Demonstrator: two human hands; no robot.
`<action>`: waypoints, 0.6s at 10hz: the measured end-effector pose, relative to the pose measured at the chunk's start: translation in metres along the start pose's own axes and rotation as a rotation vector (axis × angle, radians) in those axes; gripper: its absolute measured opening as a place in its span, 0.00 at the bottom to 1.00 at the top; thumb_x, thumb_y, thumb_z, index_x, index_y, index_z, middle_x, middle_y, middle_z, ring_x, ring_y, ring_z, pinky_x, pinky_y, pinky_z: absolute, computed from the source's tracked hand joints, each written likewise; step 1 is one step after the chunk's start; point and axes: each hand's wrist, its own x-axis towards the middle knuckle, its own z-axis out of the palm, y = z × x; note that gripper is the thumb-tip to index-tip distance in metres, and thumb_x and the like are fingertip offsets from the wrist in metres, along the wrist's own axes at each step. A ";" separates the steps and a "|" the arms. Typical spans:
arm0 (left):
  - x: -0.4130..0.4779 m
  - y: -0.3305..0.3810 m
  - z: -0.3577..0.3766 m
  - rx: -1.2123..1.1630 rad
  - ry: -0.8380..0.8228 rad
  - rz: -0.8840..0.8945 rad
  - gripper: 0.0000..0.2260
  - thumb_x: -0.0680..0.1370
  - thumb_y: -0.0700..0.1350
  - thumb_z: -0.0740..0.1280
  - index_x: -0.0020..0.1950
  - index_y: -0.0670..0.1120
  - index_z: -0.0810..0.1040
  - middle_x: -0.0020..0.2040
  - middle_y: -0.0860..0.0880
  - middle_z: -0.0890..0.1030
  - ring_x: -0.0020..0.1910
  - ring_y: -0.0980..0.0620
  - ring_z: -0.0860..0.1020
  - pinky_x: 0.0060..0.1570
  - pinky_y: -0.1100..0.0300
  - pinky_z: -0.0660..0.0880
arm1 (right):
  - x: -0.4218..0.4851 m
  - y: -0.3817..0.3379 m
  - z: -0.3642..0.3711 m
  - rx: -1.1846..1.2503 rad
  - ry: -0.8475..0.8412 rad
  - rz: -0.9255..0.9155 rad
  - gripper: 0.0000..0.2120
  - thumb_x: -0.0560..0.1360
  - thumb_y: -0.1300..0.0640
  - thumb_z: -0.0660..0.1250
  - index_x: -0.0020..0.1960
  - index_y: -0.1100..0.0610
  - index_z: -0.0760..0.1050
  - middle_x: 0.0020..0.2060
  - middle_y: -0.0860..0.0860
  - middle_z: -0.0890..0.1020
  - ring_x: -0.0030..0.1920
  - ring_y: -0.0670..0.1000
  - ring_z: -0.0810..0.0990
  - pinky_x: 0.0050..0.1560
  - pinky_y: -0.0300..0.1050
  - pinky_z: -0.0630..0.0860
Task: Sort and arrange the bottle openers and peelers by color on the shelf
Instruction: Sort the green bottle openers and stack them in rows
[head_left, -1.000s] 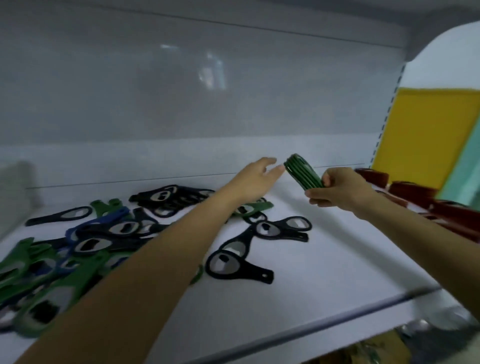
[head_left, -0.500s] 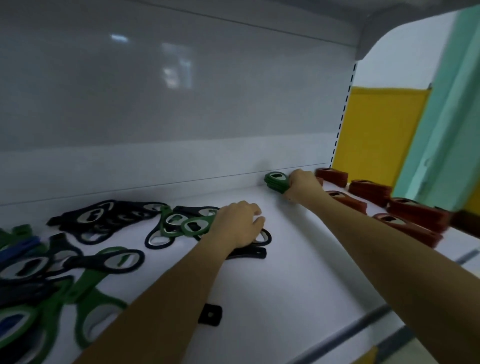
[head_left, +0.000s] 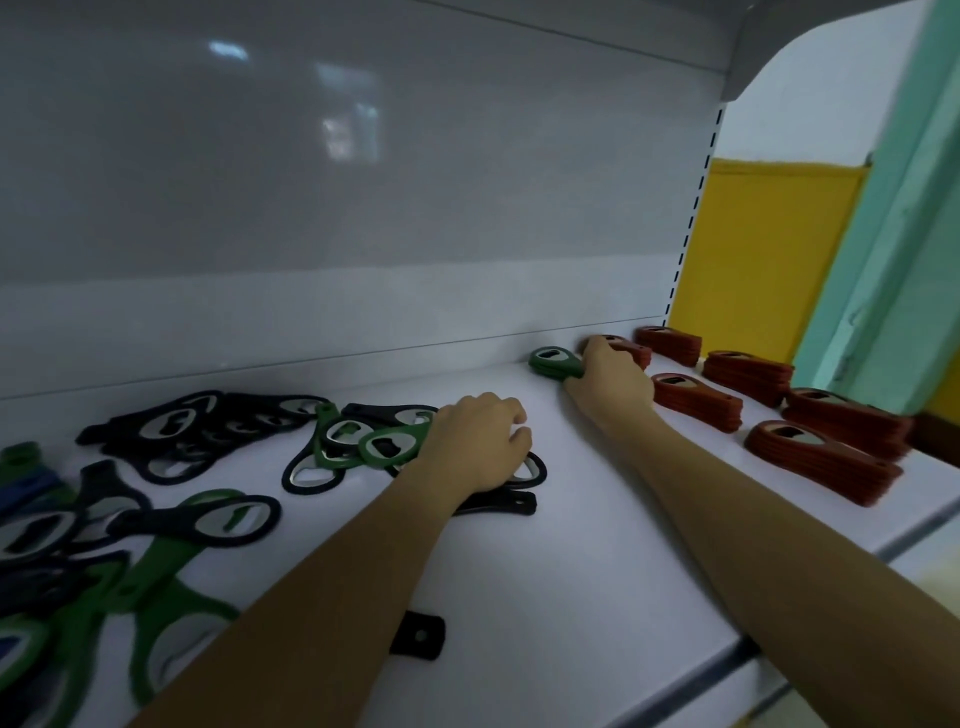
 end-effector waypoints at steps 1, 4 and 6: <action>0.000 0.000 -0.001 -0.001 -0.010 0.001 0.16 0.81 0.50 0.55 0.67 0.49 0.70 0.65 0.48 0.72 0.63 0.47 0.70 0.63 0.53 0.65 | -0.002 0.005 0.000 0.074 0.048 -0.044 0.11 0.74 0.59 0.63 0.55 0.60 0.69 0.47 0.58 0.79 0.46 0.59 0.78 0.40 0.48 0.74; -0.002 0.001 -0.001 -0.001 -0.020 0.001 0.16 0.81 0.49 0.54 0.67 0.49 0.71 0.65 0.47 0.72 0.63 0.46 0.70 0.63 0.53 0.65 | -0.004 0.007 -0.002 0.235 0.113 -0.064 0.08 0.74 0.60 0.65 0.50 0.63 0.70 0.45 0.57 0.78 0.45 0.58 0.77 0.43 0.53 0.77; -0.002 0.001 -0.001 0.005 -0.010 0.000 0.16 0.81 0.49 0.54 0.66 0.49 0.71 0.64 0.47 0.73 0.62 0.46 0.70 0.63 0.53 0.66 | -0.005 0.008 -0.002 0.202 0.044 -0.047 0.07 0.74 0.59 0.65 0.47 0.60 0.68 0.43 0.58 0.78 0.43 0.58 0.77 0.40 0.50 0.74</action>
